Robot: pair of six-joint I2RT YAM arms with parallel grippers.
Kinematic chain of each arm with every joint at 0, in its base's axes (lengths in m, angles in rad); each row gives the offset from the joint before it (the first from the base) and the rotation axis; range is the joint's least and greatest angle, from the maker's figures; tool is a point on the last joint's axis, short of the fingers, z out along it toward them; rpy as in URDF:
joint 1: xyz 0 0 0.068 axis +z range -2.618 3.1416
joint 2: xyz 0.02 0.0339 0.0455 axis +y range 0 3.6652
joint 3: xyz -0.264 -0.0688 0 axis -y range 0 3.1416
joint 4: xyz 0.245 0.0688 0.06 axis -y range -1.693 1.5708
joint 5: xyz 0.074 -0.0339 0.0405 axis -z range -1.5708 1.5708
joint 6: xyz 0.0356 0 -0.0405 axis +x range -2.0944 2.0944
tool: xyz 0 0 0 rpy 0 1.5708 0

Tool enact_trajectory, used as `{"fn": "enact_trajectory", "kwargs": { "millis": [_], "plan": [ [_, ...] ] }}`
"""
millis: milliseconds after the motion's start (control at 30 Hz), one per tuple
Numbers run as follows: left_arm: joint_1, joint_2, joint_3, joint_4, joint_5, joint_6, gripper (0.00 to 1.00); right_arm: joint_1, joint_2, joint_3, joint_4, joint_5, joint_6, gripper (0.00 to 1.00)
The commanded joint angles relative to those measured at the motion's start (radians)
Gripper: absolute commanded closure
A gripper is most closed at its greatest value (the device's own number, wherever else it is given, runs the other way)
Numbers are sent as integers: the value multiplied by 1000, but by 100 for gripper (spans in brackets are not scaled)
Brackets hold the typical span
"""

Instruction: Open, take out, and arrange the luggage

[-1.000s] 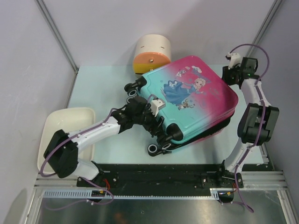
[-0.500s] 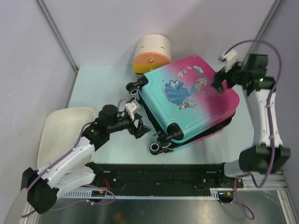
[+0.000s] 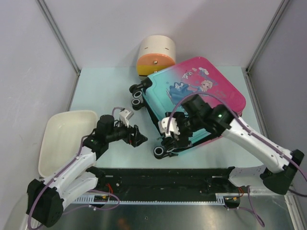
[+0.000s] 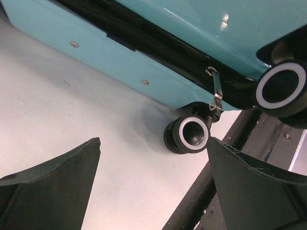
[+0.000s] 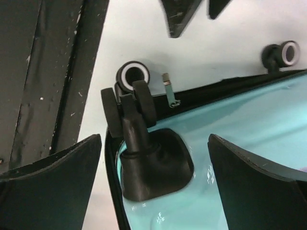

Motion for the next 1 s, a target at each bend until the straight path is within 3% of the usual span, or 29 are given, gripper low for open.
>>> {"fn": "enact_trajectory", "kwargs": {
  "millis": [0,100,367,500,567,667,700,767,833,967],
  "plan": [
    [62,-8,4,46,57,-89,3,85,59,-4,-48,77,-89,2],
    [103,14,13,46,100,-116,0,146,89,-4,-59,68,-117,2],
    [109,-23,-16,50,-61,-194,0,214,206,-4,-58,137,-105,3],
    [109,-6,-14,61,12,-185,0,218,255,-4,-93,165,-94,10],
    [112,14,-10,63,35,-190,0,221,258,-4,-85,174,-87,17],
    [120,40,-3,67,83,-196,0,229,245,-3,-64,197,-88,54],
    [122,61,-2,75,100,-205,0,231,225,-3,-56,199,-87,75],
    [123,89,-6,87,156,-217,1,231,203,11,-32,193,-87,100],
    [122,137,-22,200,256,-245,6,234,168,39,-16,177,-64,100],
    [123,198,-22,316,325,-291,19,234,145,121,-41,140,-25,100]
  ]
}}
